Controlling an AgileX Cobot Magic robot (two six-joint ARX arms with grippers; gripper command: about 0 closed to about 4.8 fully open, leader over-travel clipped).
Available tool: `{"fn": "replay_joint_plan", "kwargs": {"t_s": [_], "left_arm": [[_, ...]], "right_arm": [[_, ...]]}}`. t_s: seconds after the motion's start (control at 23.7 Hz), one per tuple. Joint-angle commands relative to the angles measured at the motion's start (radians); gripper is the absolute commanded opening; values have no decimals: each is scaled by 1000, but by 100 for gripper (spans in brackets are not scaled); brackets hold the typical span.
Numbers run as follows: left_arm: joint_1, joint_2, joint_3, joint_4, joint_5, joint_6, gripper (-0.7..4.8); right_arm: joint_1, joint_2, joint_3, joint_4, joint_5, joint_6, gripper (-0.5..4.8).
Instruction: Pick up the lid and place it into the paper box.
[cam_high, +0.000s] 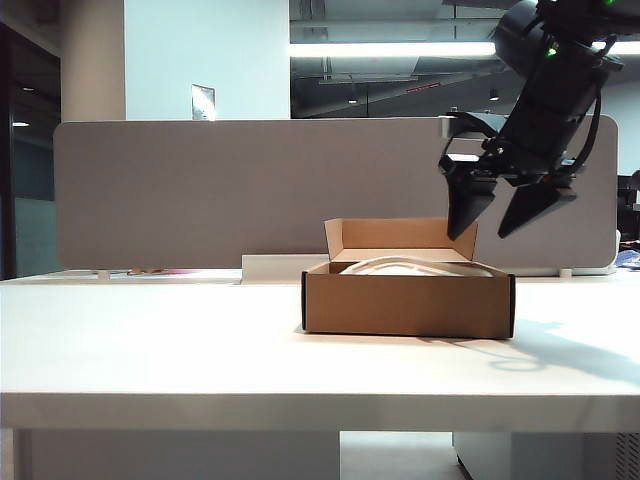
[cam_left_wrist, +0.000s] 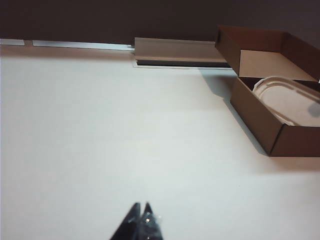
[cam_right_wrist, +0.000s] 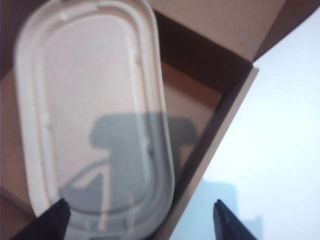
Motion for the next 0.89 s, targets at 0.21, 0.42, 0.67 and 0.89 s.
{"fn": "replay_joint_plan", "kwargs": {"t_s": [0.21,0.42,0.67,0.89], "left_arm": [[2,1,3,12,5,0,-5],[2,1,3,12,5,0,-5],[2,1,3,12,5,0,-5],[2,1,3,12,5,-1,-5]], "right_arm": [[-24,-103,3,-63,-2,55,245],[-105,-222,-36,-170,-97,80,102],[-174,-529,-309,-135,-97,82,6],[-180,-840,-518,-70,-97,187,-5]]}}
